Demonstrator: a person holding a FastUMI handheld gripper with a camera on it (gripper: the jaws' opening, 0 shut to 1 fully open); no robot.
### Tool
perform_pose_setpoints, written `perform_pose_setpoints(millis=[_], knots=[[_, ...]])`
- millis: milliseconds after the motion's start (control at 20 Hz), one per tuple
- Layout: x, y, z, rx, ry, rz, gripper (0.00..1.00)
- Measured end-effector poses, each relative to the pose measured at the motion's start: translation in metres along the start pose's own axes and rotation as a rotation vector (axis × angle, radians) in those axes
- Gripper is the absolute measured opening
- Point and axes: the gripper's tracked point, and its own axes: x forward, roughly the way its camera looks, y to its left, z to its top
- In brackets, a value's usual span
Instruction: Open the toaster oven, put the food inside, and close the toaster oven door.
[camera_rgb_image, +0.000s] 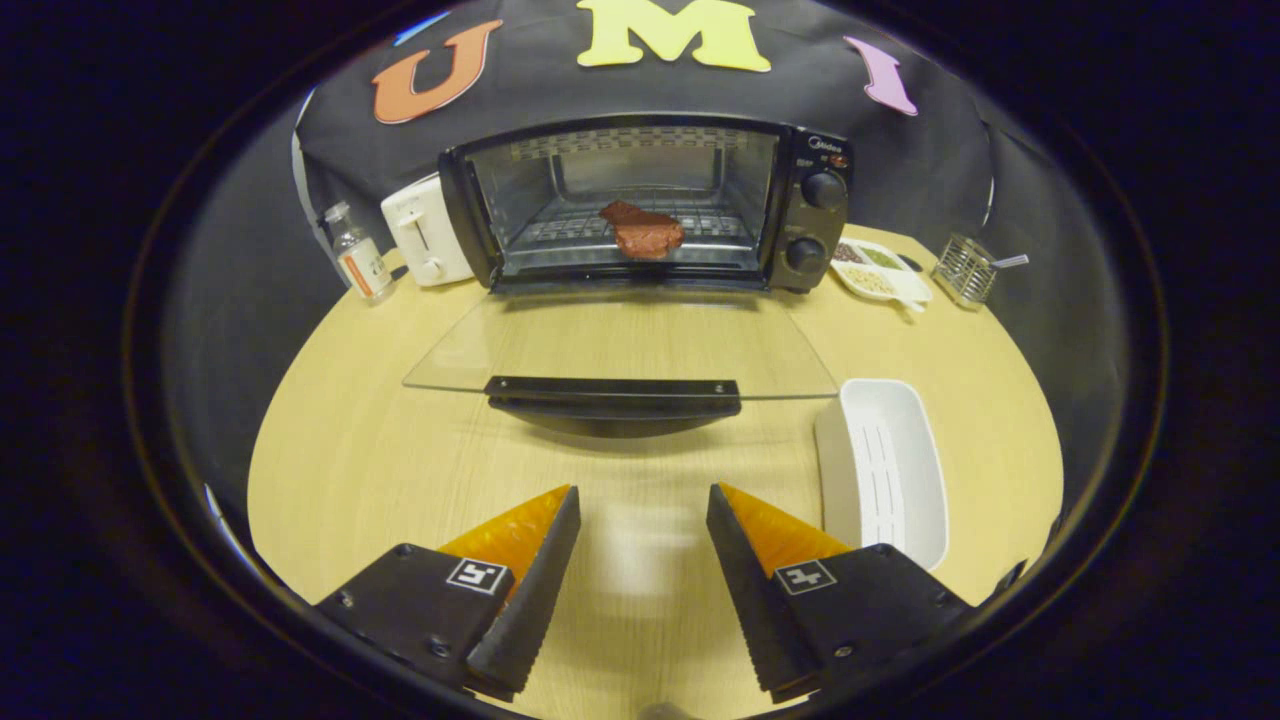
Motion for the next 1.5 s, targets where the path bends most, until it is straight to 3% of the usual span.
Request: perform_pose_setpoints(millis=[450,800,1500], knots=[[0.031,0.006,0.022,-0.008,0.022,-0.029,0.83],[0.006,0.004,0.047,0.007,0.011,-0.009,0.83],[-0.018,-0.015,0.150,0.014,-0.103,-0.047,0.83]])
